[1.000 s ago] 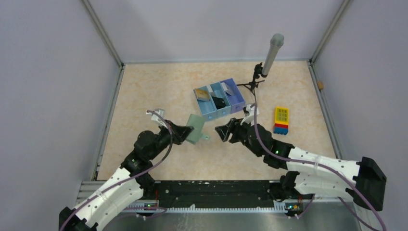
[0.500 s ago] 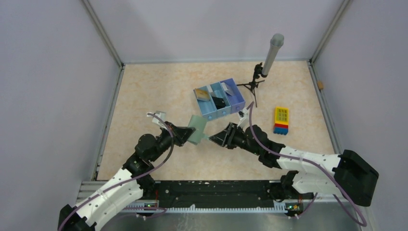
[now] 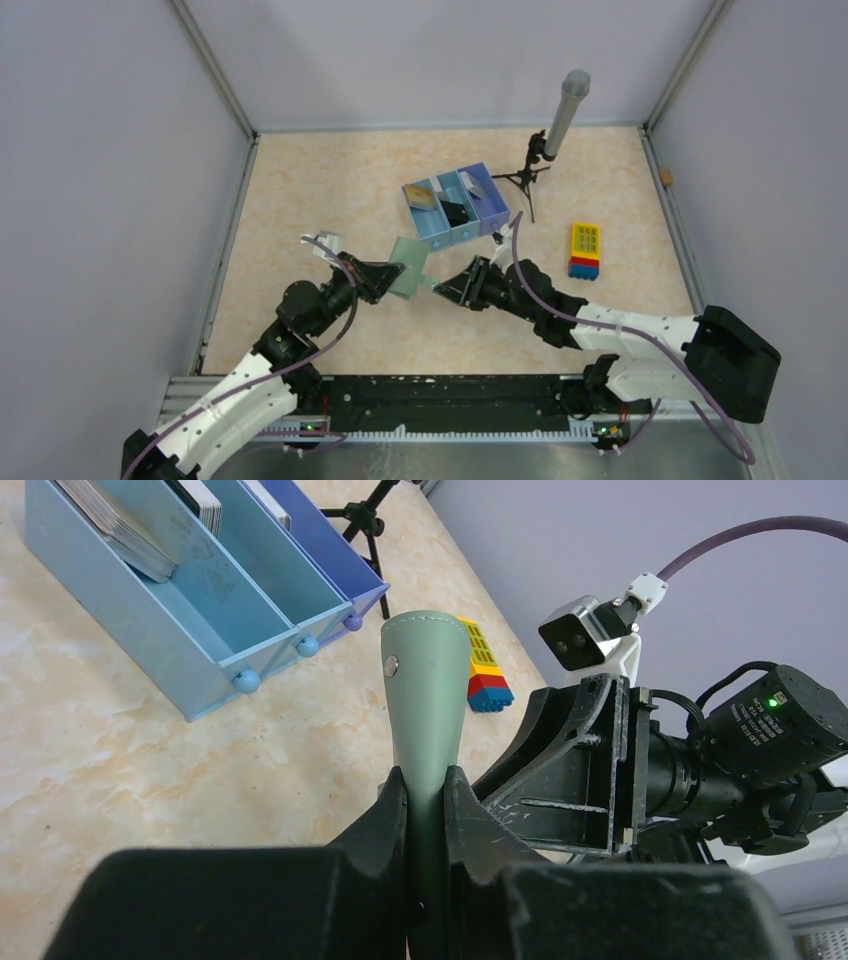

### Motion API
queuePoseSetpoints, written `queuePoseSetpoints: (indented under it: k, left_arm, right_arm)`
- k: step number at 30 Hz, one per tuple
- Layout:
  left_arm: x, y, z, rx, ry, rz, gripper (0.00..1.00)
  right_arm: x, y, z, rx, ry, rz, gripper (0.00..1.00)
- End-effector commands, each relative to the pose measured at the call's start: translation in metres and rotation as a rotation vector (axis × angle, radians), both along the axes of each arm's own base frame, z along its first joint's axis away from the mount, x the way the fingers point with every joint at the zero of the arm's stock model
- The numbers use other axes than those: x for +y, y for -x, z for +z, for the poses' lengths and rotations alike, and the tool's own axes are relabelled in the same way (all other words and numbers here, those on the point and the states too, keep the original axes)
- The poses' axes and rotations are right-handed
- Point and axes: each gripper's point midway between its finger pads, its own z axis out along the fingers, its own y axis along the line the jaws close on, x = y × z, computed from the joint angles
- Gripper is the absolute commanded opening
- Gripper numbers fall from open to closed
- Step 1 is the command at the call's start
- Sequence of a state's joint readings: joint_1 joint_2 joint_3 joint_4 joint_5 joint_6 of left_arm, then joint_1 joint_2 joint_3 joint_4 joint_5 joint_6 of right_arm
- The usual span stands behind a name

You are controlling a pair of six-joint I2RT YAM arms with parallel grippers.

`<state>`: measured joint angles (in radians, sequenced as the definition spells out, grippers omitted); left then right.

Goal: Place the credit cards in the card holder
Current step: Close the card holder at the center of the board.

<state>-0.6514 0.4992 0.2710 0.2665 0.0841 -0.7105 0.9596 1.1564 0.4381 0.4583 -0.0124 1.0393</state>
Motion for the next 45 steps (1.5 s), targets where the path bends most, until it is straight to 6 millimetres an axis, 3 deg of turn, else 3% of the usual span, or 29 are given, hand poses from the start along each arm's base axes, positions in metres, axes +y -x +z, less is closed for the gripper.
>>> queuePoseSetpoints:
  k: [1,11,21,34,39,45]
  left_arm:
    - [0.0,0.002,0.024,-0.059,0.066,-0.004,0.0]
    - [0.002,0.004,0.025,-0.059,0.071,-0.001,0.0]
    - [0.001,0.007,0.024,-0.055,0.073,-0.01,0.0]
    - [0.001,0.007,0.021,-0.045,0.071,-0.012,0.0]
    - [0.002,0.007,0.02,-0.046,0.069,-0.007,0.0]
    - [0.008,-0.002,0.002,-0.006,0.032,0.055,0.0]
  right_arm:
    - [0.007,-0.009,0.02,-0.066,-0.042,-0.004,0.28]
    - [0.007,-0.014,0.014,-0.076,-0.017,-0.024,0.23]
    - [0.011,-0.018,0.027,-0.119,-0.035,-0.017,0.23]
    - [0.015,-0.02,0.039,-0.17,-0.046,-0.001,0.14]
    - [0.016,-0.02,0.036,-0.171,-0.035,0.004,0.0]
    - [0.012,-0.017,0.039,-0.173,-0.036,0.004,0.0]
